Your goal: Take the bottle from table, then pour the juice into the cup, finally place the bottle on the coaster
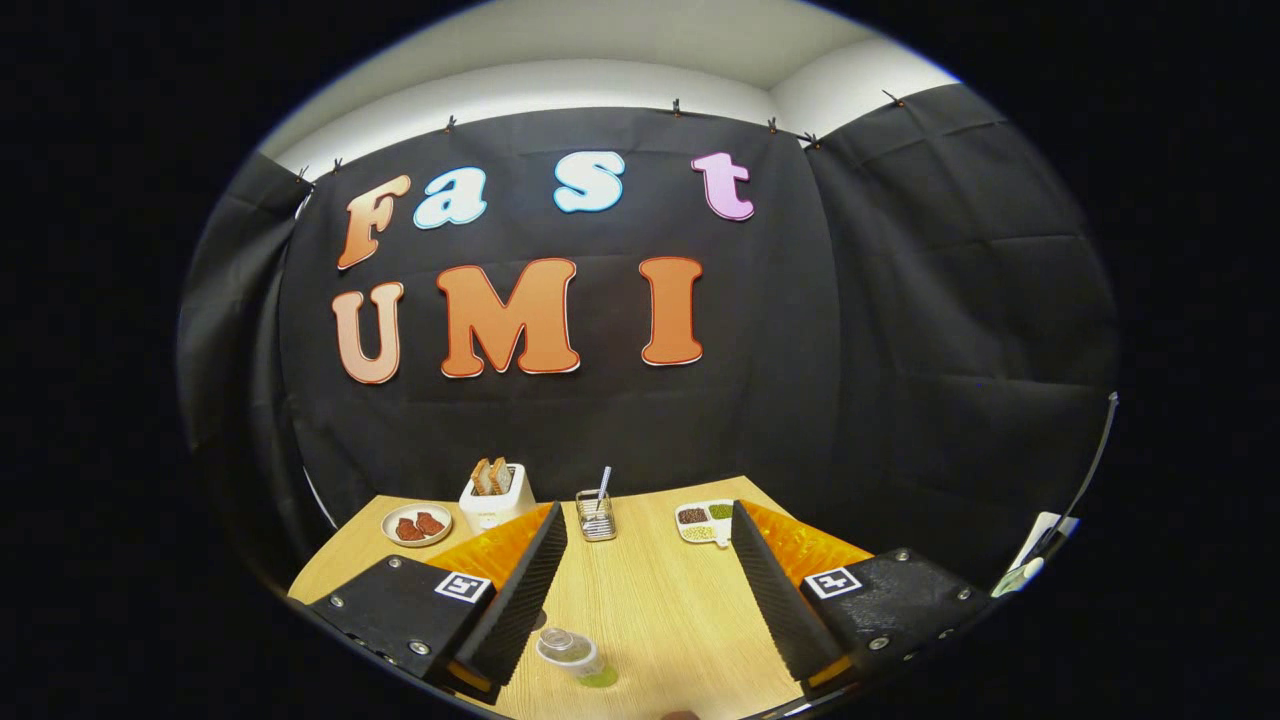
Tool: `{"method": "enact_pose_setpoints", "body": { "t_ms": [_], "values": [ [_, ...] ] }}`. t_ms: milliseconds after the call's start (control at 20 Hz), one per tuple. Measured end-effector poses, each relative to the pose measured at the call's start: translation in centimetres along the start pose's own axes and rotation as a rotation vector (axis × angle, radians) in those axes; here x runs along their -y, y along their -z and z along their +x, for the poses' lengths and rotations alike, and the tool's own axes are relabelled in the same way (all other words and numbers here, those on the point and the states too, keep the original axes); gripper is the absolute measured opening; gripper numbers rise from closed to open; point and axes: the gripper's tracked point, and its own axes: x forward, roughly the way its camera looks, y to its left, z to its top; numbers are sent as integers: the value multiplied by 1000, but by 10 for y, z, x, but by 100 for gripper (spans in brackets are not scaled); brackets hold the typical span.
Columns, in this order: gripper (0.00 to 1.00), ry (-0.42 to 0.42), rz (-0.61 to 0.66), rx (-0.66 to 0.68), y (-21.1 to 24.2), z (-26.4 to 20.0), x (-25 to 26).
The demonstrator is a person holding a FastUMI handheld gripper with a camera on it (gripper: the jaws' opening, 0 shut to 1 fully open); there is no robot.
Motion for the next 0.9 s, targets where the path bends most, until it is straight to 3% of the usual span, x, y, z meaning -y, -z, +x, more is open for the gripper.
{"method": "enact_pose_setpoints", "body": {
  "t_ms": [300, 600, 900],
  "values": [
    [98, -35, 3, 23, 22, 4, -14],
    [98, -137, 32, -43, 81, 11, -47],
    [98, -178, 15, -143, 146, 18, -61]
  ]
}}
